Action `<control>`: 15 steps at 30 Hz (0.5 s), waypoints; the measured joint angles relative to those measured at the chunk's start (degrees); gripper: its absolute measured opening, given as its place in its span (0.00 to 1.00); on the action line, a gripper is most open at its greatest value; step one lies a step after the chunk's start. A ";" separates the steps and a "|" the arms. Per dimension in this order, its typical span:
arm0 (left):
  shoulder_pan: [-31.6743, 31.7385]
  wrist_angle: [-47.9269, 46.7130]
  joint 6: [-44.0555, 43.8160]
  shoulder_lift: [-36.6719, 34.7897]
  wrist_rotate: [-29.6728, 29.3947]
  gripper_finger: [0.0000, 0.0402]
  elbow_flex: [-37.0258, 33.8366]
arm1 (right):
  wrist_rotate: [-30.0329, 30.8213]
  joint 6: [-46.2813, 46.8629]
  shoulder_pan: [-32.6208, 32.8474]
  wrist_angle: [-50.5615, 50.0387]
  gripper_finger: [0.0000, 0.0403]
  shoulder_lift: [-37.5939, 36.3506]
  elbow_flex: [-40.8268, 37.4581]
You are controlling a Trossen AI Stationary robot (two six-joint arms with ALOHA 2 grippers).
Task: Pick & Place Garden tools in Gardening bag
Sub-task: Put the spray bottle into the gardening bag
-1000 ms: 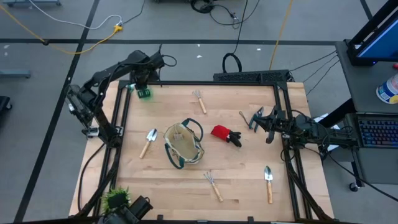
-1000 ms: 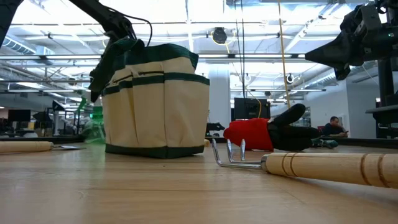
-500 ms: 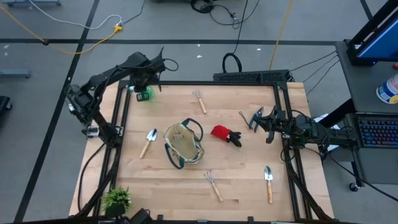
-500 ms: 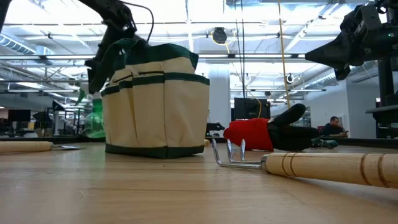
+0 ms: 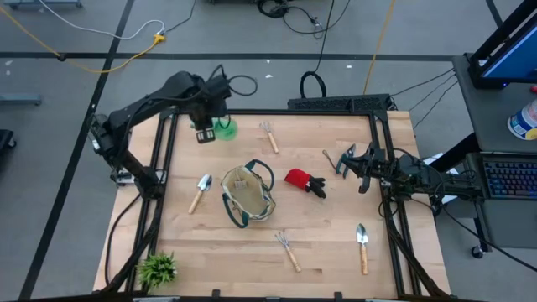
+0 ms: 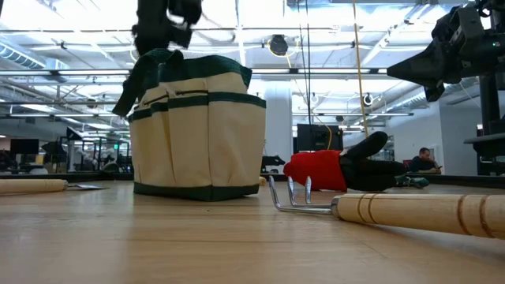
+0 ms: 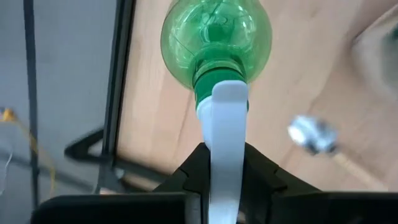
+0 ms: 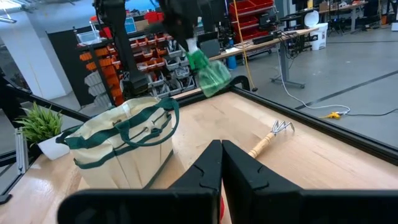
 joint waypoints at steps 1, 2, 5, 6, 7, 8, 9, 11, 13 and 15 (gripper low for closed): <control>-0.66 -0.04 -0.45 0.00 0.89 0.14 1.70 | -0.02 0.00 0.00 -0.02 0.00 0.00 0.00; -1.36 -0.07 -0.80 0.00 1.78 0.14 3.25 | -0.11 0.00 0.01 -0.02 0.00 0.01 0.00; -3.43 -0.01 -3.14 0.02 4.60 0.15 7.64 | -0.14 0.00 0.00 -0.02 0.00 0.00 0.01; -4.08 -0.02 -4.15 0.00 5.70 0.15 8.87 | -0.15 0.00 0.00 -0.02 0.00 0.01 0.00; -4.74 -0.03 -5.33 0.02 6.51 0.16 10.11 | -0.15 0.00 0.00 0.00 0.00 0.01 0.02; -5.42 -0.06 -6.58 0.02 7.32 0.16 11.30 | -0.15 0.00 0.02 -0.02 0.00 0.00 0.00; -6.15 -0.09 -7.80 0.02 8.02 0.16 12.35 | -0.15 0.00 0.00 -0.02 0.00 0.02 0.00; -7.60 -0.11 -10.12 0.00 8.94 0.15 14.34 | -0.17 0.00 0.02 0.00 0.00 0.02 0.00; -9.41 -0.05 -13.10 0.01 9.06 0.14 15.79 | -0.17 0.00 0.00 -0.02 0.00 0.01 0.00; -11.42 -0.08 -16.85 0.02 9.29 0.14 16.78 | -0.17 0.00 0.00 -0.02 0.00 0.02 0.00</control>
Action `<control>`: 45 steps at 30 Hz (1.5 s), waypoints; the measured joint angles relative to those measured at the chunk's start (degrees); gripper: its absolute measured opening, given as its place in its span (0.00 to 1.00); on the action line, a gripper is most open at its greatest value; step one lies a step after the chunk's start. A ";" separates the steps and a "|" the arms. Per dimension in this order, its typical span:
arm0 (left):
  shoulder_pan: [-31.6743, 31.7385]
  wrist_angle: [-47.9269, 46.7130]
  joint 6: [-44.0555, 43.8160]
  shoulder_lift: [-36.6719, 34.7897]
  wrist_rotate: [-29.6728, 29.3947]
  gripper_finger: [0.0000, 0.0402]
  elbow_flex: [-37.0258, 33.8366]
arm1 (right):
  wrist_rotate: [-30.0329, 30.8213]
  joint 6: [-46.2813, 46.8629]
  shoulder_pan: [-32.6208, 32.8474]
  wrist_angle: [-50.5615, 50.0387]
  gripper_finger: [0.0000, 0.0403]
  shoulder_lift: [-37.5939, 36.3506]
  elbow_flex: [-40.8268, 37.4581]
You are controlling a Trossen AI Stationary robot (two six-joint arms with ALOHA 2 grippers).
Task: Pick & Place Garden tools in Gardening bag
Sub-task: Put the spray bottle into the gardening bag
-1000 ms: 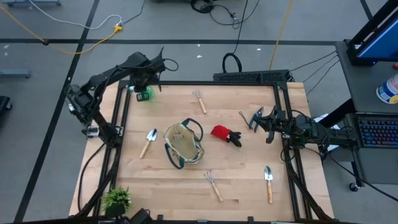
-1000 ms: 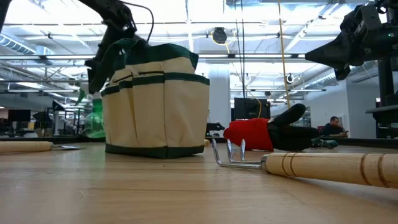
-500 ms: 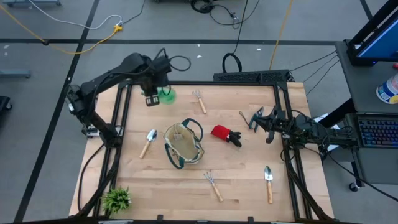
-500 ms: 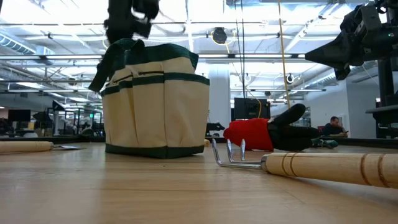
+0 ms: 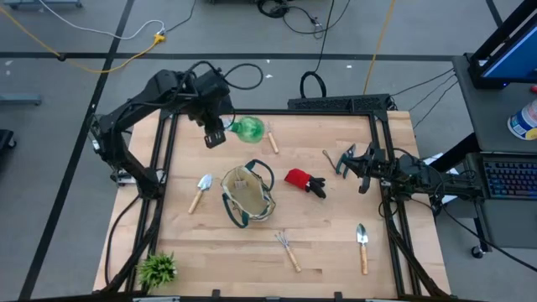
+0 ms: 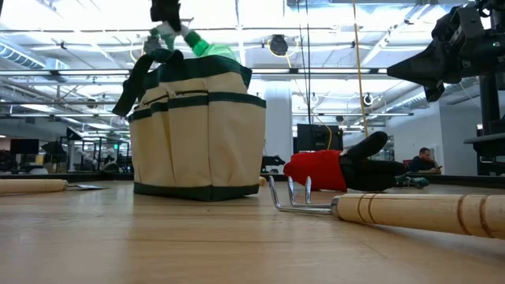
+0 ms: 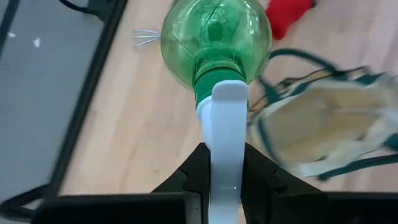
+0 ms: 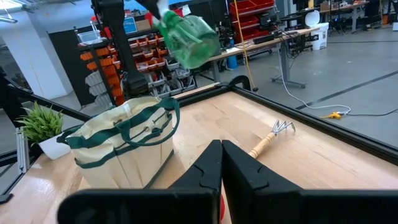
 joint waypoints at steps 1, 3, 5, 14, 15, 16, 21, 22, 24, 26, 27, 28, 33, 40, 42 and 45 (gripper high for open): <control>-1.02 0.03 -2.09 0.00 0.18 0.14 0.42 | 0.00 0.00 -0.01 0.00 0.00 -0.02 0.02; -3.03 0.00 -6.19 0.00 1.38 0.15 1.11 | 0.00 0.00 0.02 0.00 0.00 0.01 0.02; -5.08 0.03 -10.13 0.00 2.95 0.17 1.40 | 0.00 0.00 0.00 0.01 0.00 0.01 0.00; -14.07 0.02 -28.86 0.00 7.32 0.14 1.40 | -0.04 0.00 0.00 0.00 0.00 -0.01 0.00; -14.94 0.01 -30.68 0.00 8.34 0.14 1.40 | -0.04 0.00 0.00 0.00 0.00 0.00 0.00; -15.94 0.00 -32.20 0.00 8.97 0.15 1.40 | -0.04 0.01 -0.01 0.01 0.00 0.00 0.02; -21.30 0.00 -38.00 0.00 9.12 0.16 1.40 | -0.06 0.00 -0.01 0.00 0.00 -0.01 0.00; -22.20 0.00 -38.53 0.00 9.06 0.16 1.40 | -0.07 0.00 -0.01 0.00 0.00 -0.02 0.00; -23.63 0.00 -39.21 0.00 8.26 0.16 1.40 | -0.05 0.00 0.02 0.00 0.00 0.01 0.00; -24.65 0.00 -40.16 0.01 6.91 0.16 1.40 | -0.04 0.00 0.02 0.00 0.00 -0.02 0.00; -25.07 0.00 -40.44 0.02 6.22 0.16 1.40 | -0.05 0.02 -0.01 0.00 0.00 0.00 0.02; -25.34 0.00 -40.50 0.01 5.50 0.16 1.40 | -0.04 0.02 0.01 0.00 0.00 0.00 0.00; -25.79 0.07 -39.81 0.60 5.12 0.16 -1.75 | -0.07 0.01 0.00 0.00 0.00 0.00 0.00; -24.66 -0.08 -37.34 0.66 6.95 0.17 -8.17 | -0.07 0.00 0.00 -0.02 0.00 -0.01 0.00; -24.09 0.07 -37.19 0.63 7.09 0.17 -8.63 | -0.07 0.00 -0.01 -0.02 0.00 0.01 0.00; -23.06 -0.03 -36.48 0.57 7.11 0.17 -9.27 | -0.07 0.02 0.00 -0.02 0.00 -0.01 0.02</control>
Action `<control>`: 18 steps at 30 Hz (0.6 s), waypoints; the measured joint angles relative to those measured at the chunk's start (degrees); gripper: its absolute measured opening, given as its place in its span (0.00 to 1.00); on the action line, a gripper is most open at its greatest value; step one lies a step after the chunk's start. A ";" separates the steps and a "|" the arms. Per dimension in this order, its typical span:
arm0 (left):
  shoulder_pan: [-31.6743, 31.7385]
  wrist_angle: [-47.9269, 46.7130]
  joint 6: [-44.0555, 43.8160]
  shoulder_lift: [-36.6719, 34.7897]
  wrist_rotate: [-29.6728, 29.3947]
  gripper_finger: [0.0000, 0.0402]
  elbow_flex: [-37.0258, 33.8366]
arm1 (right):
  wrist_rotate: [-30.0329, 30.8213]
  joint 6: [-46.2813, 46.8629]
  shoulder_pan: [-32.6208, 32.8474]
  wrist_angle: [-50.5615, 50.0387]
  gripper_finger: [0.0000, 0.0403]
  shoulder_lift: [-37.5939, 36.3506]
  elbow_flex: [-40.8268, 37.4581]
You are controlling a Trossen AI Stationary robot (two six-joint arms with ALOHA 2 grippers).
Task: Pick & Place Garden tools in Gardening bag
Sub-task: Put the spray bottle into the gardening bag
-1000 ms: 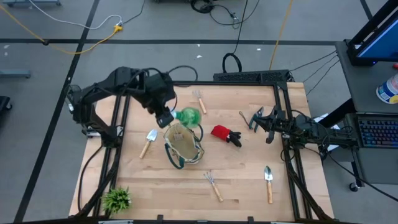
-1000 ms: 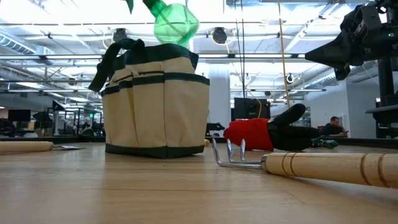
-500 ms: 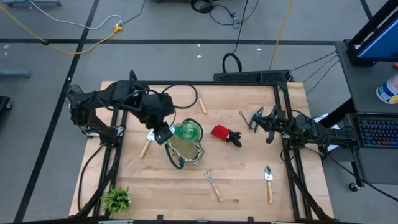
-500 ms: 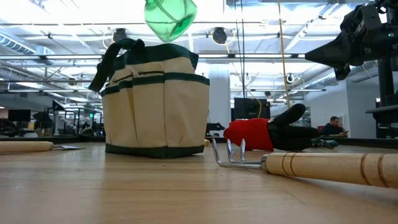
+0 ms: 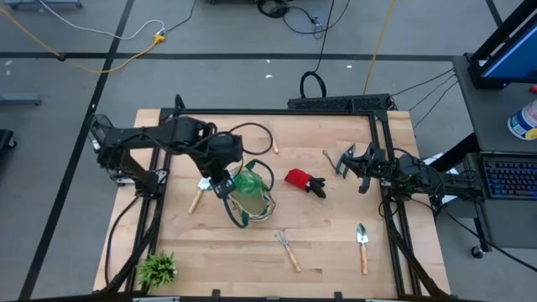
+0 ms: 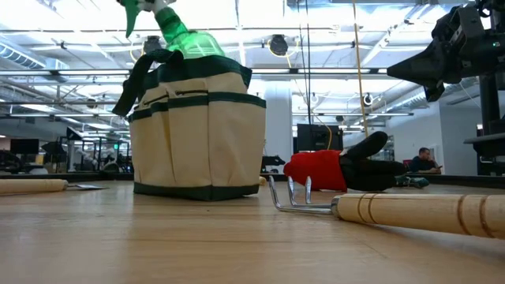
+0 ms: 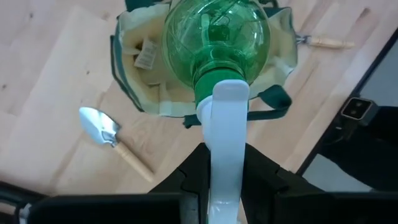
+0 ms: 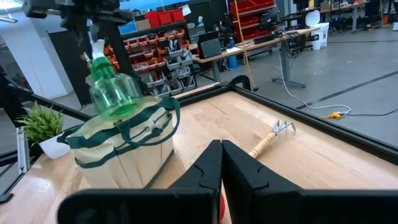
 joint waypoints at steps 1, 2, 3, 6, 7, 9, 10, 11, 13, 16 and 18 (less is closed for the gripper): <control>0.32 0.03 0.58 0.00 0.02 0.17 -0.27 | 0.00 -0.02 0.00 0.00 0.00 0.02 0.00; 0.67 0.08 1.14 0.00 0.02 0.17 -0.53 | 0.00 0.00 0.00 0.00 0.00 0.01 -0.02; 1.01 0.11 1.69 0.00 0.07 0.17 -0.88 | 0.00 0.00 0.01 0.00 0.00 0.02 -0.02; 2.20 0.04 3.33 0.00 0.13 0.17 -2.35 | 0.00 0.00 0.02 0.00 0.00 0.02 -0.02; 2.58 0.05 3.64 0.00 0.15 0.17 -2.95 | 0.00 0.00 0.00 0.00 0.00 0.02 -0.02; 3.25 0.07 4.41 0.00 0.28 0.17 -4.48 | 0.00 0.00 0.02 0.00 0.00 0.00 -0.02; 3.52 0.07 5.01 0.00 0.63 0.17 -5.28 | -0.01 0.00 0.01 0.00 0.00 0.01 -0.02; 3.80 0.01 5.74 0.01 0.95 0.17 -5.99 | 0.00 0.00 0.01 0.00 0.00 0.02 -0.02; 4.13 -0.01 7.06 0.02 1.07 0.17 -6.94 | 0.00 0.00 0.02 0.00 0.00 0.00 -0.02; 4.78 -0.04 7.93 0.02 1.09 0.17 -7.87 | 0.00 0.00 0.02 0.00 0.00 0.00 -0.02; 5.19 0.02 7.97 0.02 1.09 0.17 -8.15 | 0.00 0.00 0.00 0.00 0.00 0.01 -0.02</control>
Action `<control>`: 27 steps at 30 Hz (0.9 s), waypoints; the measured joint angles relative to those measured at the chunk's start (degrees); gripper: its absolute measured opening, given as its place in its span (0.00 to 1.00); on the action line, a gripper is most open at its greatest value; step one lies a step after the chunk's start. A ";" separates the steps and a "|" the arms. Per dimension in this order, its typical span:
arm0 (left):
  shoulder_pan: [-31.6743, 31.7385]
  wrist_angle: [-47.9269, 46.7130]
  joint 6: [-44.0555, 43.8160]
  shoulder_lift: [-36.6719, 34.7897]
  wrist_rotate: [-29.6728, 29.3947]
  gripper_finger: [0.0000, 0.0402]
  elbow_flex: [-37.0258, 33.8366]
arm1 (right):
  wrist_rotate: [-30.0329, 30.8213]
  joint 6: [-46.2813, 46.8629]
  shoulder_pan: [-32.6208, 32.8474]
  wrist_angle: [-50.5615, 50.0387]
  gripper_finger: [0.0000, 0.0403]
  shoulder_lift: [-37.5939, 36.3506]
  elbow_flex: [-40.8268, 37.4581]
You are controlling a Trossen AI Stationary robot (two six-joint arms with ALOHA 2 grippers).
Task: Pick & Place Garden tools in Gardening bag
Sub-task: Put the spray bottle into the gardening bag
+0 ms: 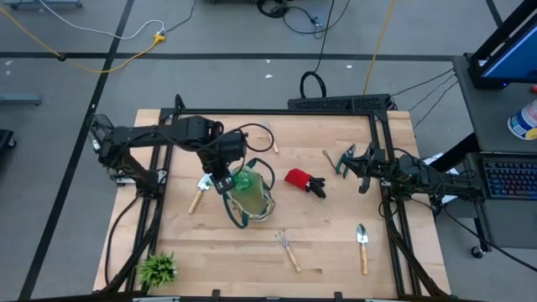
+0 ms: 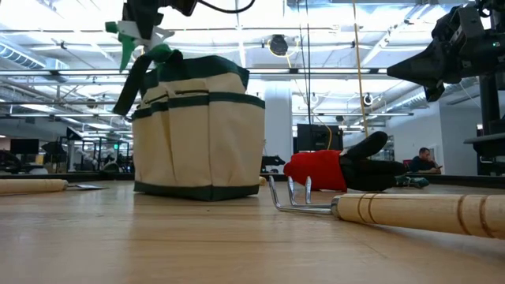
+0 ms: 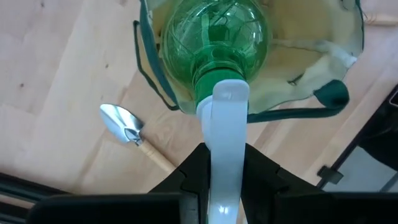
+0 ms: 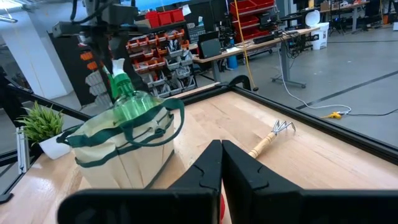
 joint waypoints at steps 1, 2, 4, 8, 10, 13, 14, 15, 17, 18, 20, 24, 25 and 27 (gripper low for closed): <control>0.07 0.03 0.03 0.00 0.01 0.17 0.00 | 0.00 0.00 0.00 0.00 0.00 0.00 0.00; 0.11 0.02 0.27 0.00 0.12 0.17 0.00 | -0.01 0.00 0.00 0.00 0.00 0.00 0.00; 0.07 0.01 1.27 0.00 0.39 0.17 0.00 | 0.00 0.00 0.00 0.00 0.00 -0.01 0.00; 0.07 0.01 2.89 0.00 0.59 0.17 0.00 | 0.00 0.00 0.02 0.00 0.00 0.01 0.00; 0.07 0.03 2.86 0.00 0.98 0.17 0.00 | 0.00 0.00 0.00 0.00 0.00 -0.01 0.01; -0.11 0.03 2.89 0.00 1.70 0.17 0.00 | 0.00 0.00 0.02 0.00 0.00 -0.01 0.00; -0.26 0.03 2.89 0.00 1.81 0.17 0.00 | 0.00 0.00 0.00 0.00 0.00 -0.01 0.00; -0.32 0.03 3.03 0.00 1.81 0.17 0.00 | 0.00 0.00 0.00 0.00 0.00 0.01 0.00; -0.56 0.10 3.33 -0.04 1.80 0.17 -0.59 | 0.00 0.00 0.01 0.00 0.00 0.00 0.00; -0.65 0.10 3.41 -0.04 1.76 0.17 -1.31 | 0.00 0.00 0.00 0.00 0.00 0.00 0.01; -0.63 0.07 3.41 -0.04 1.79 0.17 -3.46 | 0.00 0.00 0.00 0.00 0.00 0.00 0.02; -0.63 -0.10 3.37 -0.04 1.84 0.17 -7.76 | 0.00 0.00 0.02 -0.02 0.00 0.01 0.00; -0.63 -0.10 3.22 -0.04 1.84 0.17 -8.38 | 0.00 0.00 0.00 -0.02 0.00 0.01 0.00; -0.63 -0.08 2.90 -0.04 1.84 0.17 -8.97 | -0.02 0.00 0.00 -0.02 0.00 -0.01 0.00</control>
